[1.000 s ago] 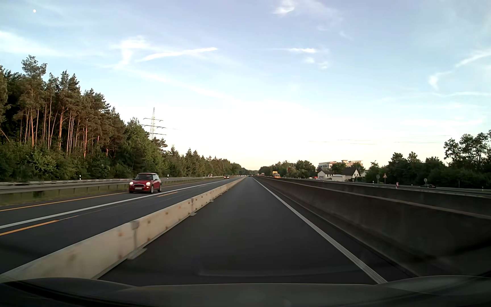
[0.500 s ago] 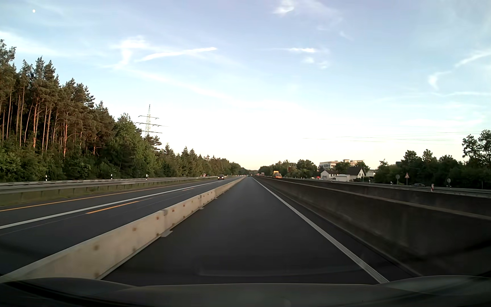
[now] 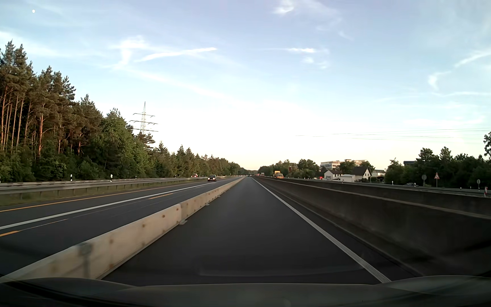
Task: Follow the waypoints while adhering to traffic rules and regulations
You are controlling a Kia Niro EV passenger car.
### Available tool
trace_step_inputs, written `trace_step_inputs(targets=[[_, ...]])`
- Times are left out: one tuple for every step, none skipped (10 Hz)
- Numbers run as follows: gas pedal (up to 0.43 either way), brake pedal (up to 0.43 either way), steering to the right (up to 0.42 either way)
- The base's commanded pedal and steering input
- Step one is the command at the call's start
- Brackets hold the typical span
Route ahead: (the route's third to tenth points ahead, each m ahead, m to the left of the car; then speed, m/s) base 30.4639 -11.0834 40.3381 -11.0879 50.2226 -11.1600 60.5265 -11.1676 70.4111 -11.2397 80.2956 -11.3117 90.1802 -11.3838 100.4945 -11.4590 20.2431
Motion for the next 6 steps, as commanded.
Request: trace_step_inputs(targets=[[0.197,0.000,0.002],[0.197,0.000,0.002],[0.197,0.000,0.002],[0.197,0.000,0.002],[0.197,0.000,0.002],[0.197,0.000,0.002]])
